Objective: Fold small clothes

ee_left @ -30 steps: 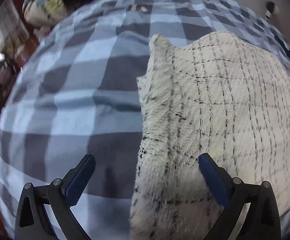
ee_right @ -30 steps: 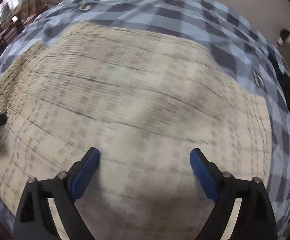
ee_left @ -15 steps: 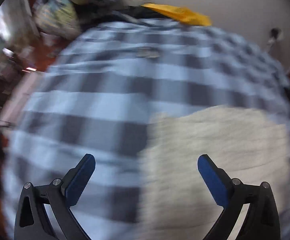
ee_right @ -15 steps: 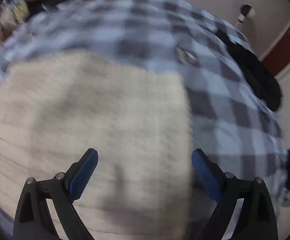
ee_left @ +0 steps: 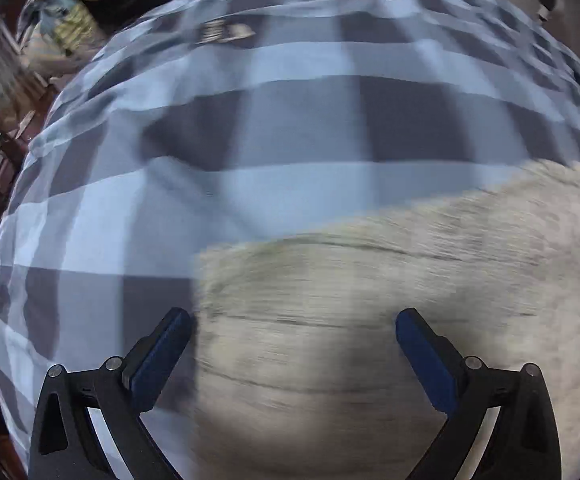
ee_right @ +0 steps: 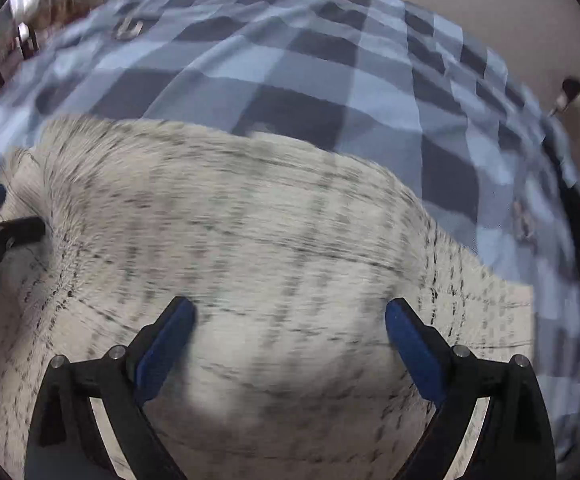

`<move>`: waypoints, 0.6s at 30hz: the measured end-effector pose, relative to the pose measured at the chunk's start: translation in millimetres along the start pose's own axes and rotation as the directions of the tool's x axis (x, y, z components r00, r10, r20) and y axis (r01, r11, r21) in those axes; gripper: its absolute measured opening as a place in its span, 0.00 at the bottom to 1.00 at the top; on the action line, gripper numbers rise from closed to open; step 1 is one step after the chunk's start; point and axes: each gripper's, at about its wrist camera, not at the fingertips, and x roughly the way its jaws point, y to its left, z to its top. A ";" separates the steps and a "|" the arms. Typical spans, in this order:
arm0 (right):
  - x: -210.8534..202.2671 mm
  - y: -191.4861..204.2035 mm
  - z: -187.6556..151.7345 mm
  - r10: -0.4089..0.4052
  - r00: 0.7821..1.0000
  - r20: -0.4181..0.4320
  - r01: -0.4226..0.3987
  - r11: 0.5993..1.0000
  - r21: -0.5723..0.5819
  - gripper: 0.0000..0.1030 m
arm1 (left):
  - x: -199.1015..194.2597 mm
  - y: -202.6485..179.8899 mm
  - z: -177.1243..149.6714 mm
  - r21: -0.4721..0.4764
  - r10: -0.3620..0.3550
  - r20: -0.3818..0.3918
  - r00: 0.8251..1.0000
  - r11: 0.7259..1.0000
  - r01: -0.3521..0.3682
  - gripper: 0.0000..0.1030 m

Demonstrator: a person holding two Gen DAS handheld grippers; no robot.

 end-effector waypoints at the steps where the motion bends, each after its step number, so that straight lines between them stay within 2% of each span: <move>1: 3.3 -22.1 -2.9 -0.017 1.000 -0.010 0.017 0.999 0.047 0.93 | 2.2 11.0 1.4 -0.021 -0.020 -0.005 1.000 1.000 0.020 1.00; 2: 5.9 -39.6 -6.2 0.033 0.999 -0.013 -0.032 0.996 0.087 0.98 | 3.2 25.3 2.3 -0.054 -0.023 -0.014 1.000 0.998 0.023 1.00; 3: 8.6 -58.3 -9.9 0.105 0.994 -0.015 -0.103 0.986 0.132 0.98 | 1.6 32.3 2.6 -0.069 -0.011 -0.014 1.000 0.998 0.010 1.00; 4: 11.5 -73.1 -12.2 0.164 0.986 -0.028 -0.157 0.974 0.166 0.98 | -1.6 37.9 2.6 -0.073 0.027 -0.006 1.000 0.997 -0.027 1.00; 5: 11.6 -82.4 -13.1 0.195 0.980 -0.037 -0.185 0.965 0.187 0.98 | -6.1 43.5 2.2 -0.069 0.096 0.005 0.995 0.993 -0.095 1.00; 6: 8.7 -89.9 -13.9 0.194 0.980 -0.039 -0.183 0.963 0.198 0.98 | -11.2 50.4 1.0 -0.068 0.168 0.008 0.986 0.984 -0.167 1.00; 7: 2.8 -96.8 -14.1 0.151 0.988 -0.039 -0.141 0.970 0.200 0.98 | -15.6 56.1 -0.3 -0.075 0.190 0.006 0.982 0.979 -0.189 1.00; 9: -11.8 -107.8 -16.2 0.007 0.999 -0.035 -0.001 0.983 0.185 0.98 | -32.0 70.0 -4.6 -0.111 0.178 0.009 0.984 0.978 -0.176 0.99; 10: -20.5 -115.2 -17.7 -0.069 0.997 -0.027 0.072 0.982 0.175 0.98 | -43.7 74.6 -7.1 -0.131 0.163 0.028 0.986 0.979 -0.158 0.99; 11: -30.1 -122.1 -20.7 -0.109 0.994 -0.017 0.110 0.978 0.175 0.98 | -56.9 75.8 -8.5 -0.151 0.153 0.058 0.987 0.978 -0.143 0.99; 13: -54.7 -134.3 -29.6 -0.146 0.989 -0.001 0.143 0.969 0.202 0.98 | -89.3 79.4 -16.8 -0.173 0.135 0.125 0.983 0.978 -0.113 0.99; 15: -91.4 -137.3 -46.3 -0.145 0.989 0.042 0.133 0.967 0.217 0.98 | -137.3 81.8 -39.1 -0.175 0.107 0.214 0.971 0.982 -0.070 0.99; 16: -107.6 -134.0 -54.1 -0.146 0.987 0.065 0.128 0.967 0.219 0.98 | -149.1 83.0 -38.8 -0.171 0.097 0.236 0.967 0.984 -0.057 1.00; 18: -144.0 -124.3 -69.1 -0.138 0.984 0.110 0.111 0.967 0.228 0.98 | -188.0 76.0 -61.8 -0.166 0.085 0.283 0.955 0.985 -0.038 1.00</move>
